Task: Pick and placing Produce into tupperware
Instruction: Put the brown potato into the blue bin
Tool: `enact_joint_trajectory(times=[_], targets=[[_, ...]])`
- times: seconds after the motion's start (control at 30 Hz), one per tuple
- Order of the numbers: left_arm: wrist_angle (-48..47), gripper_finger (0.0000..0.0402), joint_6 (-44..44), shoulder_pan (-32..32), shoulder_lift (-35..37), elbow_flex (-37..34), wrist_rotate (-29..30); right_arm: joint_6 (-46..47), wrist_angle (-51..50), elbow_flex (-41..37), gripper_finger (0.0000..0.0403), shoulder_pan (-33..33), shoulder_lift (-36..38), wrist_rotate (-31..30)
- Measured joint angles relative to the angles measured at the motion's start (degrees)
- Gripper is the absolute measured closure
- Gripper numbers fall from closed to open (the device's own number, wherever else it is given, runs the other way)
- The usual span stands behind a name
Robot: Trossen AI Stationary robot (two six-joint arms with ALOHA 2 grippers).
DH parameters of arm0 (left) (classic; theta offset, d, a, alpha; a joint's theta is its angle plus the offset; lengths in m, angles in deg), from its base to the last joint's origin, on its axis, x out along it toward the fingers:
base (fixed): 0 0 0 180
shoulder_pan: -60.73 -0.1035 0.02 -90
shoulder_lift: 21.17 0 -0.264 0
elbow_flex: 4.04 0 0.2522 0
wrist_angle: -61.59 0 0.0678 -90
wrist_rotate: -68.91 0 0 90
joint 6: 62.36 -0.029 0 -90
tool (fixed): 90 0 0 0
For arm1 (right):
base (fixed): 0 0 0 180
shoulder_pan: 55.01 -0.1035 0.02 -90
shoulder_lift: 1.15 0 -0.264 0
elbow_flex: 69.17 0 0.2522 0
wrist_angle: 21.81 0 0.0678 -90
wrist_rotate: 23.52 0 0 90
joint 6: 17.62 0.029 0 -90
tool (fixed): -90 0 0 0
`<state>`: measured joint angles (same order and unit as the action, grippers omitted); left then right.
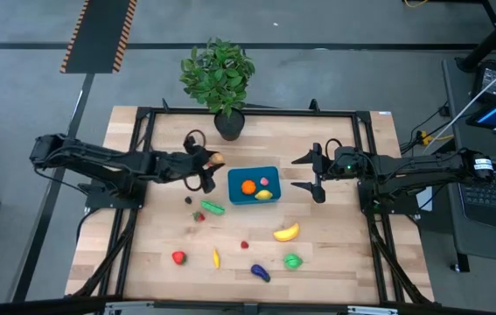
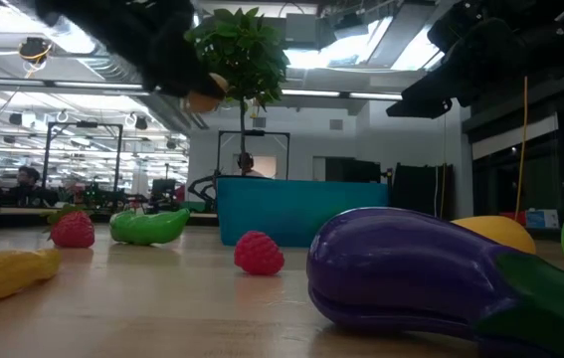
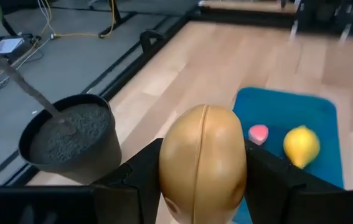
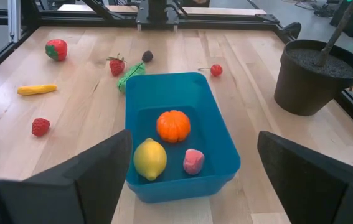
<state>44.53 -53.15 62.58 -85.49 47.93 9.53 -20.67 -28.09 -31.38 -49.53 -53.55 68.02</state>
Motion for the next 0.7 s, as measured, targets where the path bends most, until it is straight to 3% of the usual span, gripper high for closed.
enact_joint_trajectory(times=[0.7], targets=[[-23.8, 0.0233, -9.7, -4.9, -18.2, 24.3, -20.7, 0.0, 0.0, 0.0, 0.0055, 0.0, 0.0, 0.0]])
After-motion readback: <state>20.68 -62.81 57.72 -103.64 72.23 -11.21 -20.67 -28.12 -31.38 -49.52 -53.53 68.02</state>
